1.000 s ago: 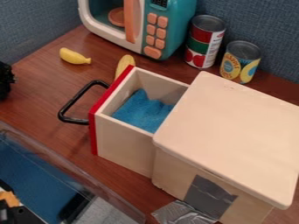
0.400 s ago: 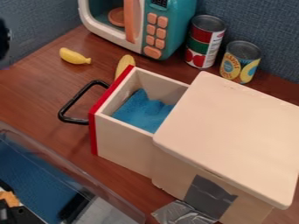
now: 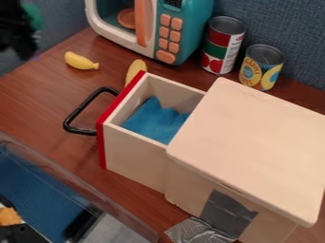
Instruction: Put the green object in the drawer
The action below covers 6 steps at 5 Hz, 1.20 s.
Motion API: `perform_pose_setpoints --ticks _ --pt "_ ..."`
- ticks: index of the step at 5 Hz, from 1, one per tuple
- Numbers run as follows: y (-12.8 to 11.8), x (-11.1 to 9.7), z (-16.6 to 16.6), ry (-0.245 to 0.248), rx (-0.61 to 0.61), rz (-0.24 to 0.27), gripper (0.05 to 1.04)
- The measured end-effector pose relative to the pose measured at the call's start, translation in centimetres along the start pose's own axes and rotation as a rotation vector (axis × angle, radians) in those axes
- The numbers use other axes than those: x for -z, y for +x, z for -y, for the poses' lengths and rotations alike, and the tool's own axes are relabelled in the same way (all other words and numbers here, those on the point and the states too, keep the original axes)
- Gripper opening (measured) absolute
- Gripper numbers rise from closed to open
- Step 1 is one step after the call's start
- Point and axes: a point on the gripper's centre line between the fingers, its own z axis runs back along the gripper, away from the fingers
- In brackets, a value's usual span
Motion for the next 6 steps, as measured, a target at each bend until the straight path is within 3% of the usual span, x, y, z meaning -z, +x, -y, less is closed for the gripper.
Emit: perform_pose_setpoints --ticks 2,3,5,6 --pt "2.0 -3.2 8.8 -0.072 0.198 -0.014 0.570" --pt "2.4 -2.7 12.1 -0.111 0.258 -0.055 0.570" --pt "1.3 2.1 13.9 -0.078 0.336 -0.142 0.570" --pt "0.5 3.5 14.3 -0.088 0.349 -0.160 0.570"
